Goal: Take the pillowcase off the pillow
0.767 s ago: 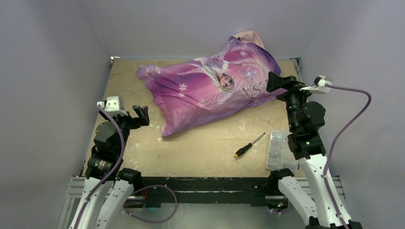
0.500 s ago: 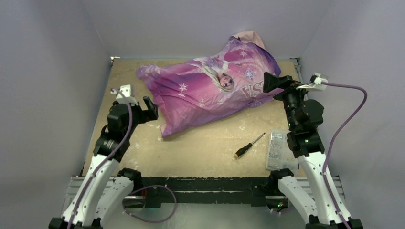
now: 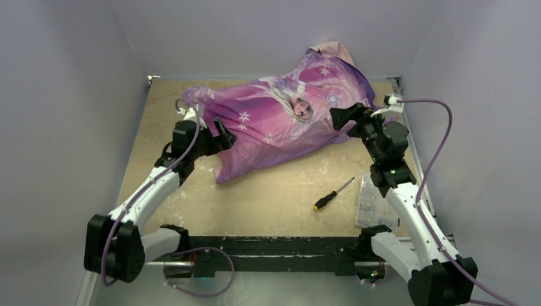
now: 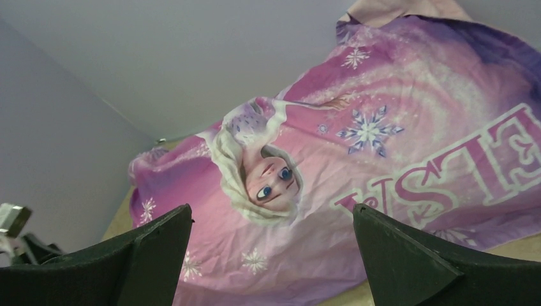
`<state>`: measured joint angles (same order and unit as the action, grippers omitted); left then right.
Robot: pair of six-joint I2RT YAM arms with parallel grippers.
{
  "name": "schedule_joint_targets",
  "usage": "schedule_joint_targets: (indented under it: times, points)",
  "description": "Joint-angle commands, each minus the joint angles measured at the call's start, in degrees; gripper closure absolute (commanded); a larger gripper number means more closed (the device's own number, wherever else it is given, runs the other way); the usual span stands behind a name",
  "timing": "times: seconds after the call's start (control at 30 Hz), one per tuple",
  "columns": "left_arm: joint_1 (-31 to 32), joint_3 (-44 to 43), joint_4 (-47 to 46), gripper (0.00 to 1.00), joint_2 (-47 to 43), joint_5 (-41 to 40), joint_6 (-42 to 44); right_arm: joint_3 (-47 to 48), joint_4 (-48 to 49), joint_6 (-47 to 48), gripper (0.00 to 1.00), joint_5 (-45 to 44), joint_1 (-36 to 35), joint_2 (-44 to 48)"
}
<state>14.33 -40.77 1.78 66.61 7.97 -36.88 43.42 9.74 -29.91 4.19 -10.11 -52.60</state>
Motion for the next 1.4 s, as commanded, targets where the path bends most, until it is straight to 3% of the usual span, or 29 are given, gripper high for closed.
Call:
schedule_joint_targets:
  times: [0.0,0.1,0.13,0.27,0.3,0.67,0.8,0.87,0.9,0.93,1.03,1.07,1.1,1.2,1.37]
  points:
    - [1.83,-1.24,-13.68,0.01,8.83,8.38,-5.19,-3.64,8.99,-1.91,0.01,6.47,-0.01,-3.65]
    - [4.1,-0.39,-16.23,0.17,11.83,9.74,-5.48,-6.24,13.25,-3.3,0.01,8.19,-0.11,-7.48]
    - [4.64,0.52,-16.94,0.29,11.9,10.12,-5.52,-6.93,14.48,-3.5,0.01,8.69,-0.09,-8.89]
    - [5.8,6.84,-19.45,0.94,8.18,10.6,-6.63,-8.85,19.61,-4.31,0.01,10.42,-0.27,-14.17]
    - [6.01,7.92,-18.76,1.0,6.76,10.77,-6.44,-9.34,20.64,-4.55,0.01,10.65,-0.26,-15.42]
    - [12.04,13.6,1.57,1.0,-19.77,15.54,-7.13,-10.51,29.57,-7.55,0.01,14.8,-3.38,-26.18]
    - [17.13,19.41,0.72,1.0,-27.51,18.65,-13.26,-8.01,32.68,-8.14,0.01,16.18,-6.7,-30.99]
    - [21.19,21.54,-0.5,1.0,-29.83,18.05,-15.2,-5.38,33.41,-7.85,0.06,16.51,-8.73,-34.53]
    - [23.35,21.91,-0.7,1.0,-30.4,17.16,-15.37,-3.67,33.61,-7.61,0.12,16.78,-9.63,-36.1]
    - [25.42,21.76,-0.65,1.0,-30.55,16.12,-15.34,-1.9,33.93,-7.29,0.24,17.56,-10.44,-37.75]
    - [29.71,18.28,1.06,1.0,-29.53,13.81,-13.48,4.11,32.3,-6.08,0.79,17.66,-11.93,-41.95]
    - [30.24,15.97,3.11,0.97,-28.99,12.97,-12.41,6.09,31.27,-5.45,0.93,17.17,-12.03,-42.72]
    - [30.31,13.47,5.82,0.9,-28.4,11.88,-10.95,7.75,29.95,-4.75,1.0,16.23,-12.04,-43.17]
    - [30.33,5.68,15.22,0.63,-26.96,7.32,-6.3,11.41,25.53,-2.47,1.0,13.75,-12.04,-43.15]
    - [30.34,-7.64,28.43,0.42,-24.25,-2.83,-0.24,12.73,21.48,-0.52,0.97,9.53,-12.04,-41.06]
